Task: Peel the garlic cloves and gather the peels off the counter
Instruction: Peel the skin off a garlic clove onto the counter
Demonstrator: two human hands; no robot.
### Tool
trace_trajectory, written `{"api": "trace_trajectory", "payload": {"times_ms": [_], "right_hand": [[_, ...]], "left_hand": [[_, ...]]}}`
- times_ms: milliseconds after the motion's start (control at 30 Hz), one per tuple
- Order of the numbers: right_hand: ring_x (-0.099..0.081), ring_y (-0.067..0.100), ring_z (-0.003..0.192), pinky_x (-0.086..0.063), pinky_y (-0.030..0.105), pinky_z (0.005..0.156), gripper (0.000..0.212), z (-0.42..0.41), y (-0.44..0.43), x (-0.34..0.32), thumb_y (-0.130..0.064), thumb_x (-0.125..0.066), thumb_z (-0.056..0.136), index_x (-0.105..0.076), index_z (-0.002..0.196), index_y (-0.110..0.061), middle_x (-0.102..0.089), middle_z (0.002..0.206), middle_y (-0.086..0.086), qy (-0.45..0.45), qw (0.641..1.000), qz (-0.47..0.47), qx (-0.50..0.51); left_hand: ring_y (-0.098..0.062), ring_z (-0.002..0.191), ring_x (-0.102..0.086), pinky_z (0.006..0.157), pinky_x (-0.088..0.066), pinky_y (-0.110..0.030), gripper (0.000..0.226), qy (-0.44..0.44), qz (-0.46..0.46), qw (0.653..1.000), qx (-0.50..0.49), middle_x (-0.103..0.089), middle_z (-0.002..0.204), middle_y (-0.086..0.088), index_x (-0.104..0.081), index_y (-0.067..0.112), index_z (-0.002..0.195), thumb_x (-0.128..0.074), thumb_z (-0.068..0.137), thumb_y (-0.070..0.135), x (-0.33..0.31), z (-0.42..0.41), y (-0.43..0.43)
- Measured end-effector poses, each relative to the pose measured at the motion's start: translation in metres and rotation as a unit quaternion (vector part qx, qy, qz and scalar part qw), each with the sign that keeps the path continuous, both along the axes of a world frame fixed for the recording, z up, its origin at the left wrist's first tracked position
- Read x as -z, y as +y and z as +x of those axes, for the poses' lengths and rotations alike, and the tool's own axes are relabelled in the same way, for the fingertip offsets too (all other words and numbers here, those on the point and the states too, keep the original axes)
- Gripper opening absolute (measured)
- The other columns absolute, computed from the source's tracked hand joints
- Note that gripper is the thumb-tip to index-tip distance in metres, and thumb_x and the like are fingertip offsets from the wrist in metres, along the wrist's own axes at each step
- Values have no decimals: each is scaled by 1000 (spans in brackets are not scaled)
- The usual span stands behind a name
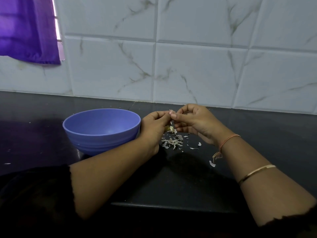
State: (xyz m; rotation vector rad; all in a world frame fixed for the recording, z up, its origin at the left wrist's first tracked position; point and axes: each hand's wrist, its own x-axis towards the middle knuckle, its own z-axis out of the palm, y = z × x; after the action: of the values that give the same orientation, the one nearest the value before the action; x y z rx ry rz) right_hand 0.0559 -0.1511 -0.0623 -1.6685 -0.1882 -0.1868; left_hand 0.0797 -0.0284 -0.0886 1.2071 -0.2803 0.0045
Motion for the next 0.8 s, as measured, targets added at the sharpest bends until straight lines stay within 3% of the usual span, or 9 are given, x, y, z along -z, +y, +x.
{"api": "trace_trajectory", "payload": {"times_ms": [200, 333, 633, 800], "right_hand": [[-62, 15, 59, -57, 26, 62, 15, 1, -2, -2, 4, -64, 79, -54, 84, -7, -60, 72, 8, 9, 1000, 6, -6], [-62, 14, 58, -57, 27, 61, 18, 1, 0, -1, 5, -62, 80, -52, 88, -8, -59, 72, 9, 14, 1000, 7, -4], [-61, 12, 56, -56, 25, 60, 15, 0, -3, -3, 9, -56, 82, -55, 84, -6, -61, 69, 8, 20, 1000, 0, 10], [-57, 11, 53, -54, 22, 57, 12, -1, -4, -5, 4, -56, 83, -58, 76, -6, -61, 63, 7, 20, 1000, -3, 18]], "left_hand": [[3, 47, -58, 45, -44, -12, 3, 5, -16, 1000, 19, -63, 68, 1, -63, 9, 86, -62, 86, 12, 0, -1, 0], [-1, 52, -62, 47, -46, -13, 12, -1, -27, 999, 32, -65, 76, -4, -63, 4, 97, -62, 86, 9, 0, -3, 0], [3, 43, -55, 43, -43, -12, 3, 2, -28, 1000, -8, -62, 57, 6, -61, 11, 85, -61, 87, 12, -1, -1, -2], [-5, 55, -47, 44, -42, -11, 5, 1, -10, 1000, -28, -55, 66, 1, -61, 11, 84, -61, 88, 14, 1, 1, -4]]}}
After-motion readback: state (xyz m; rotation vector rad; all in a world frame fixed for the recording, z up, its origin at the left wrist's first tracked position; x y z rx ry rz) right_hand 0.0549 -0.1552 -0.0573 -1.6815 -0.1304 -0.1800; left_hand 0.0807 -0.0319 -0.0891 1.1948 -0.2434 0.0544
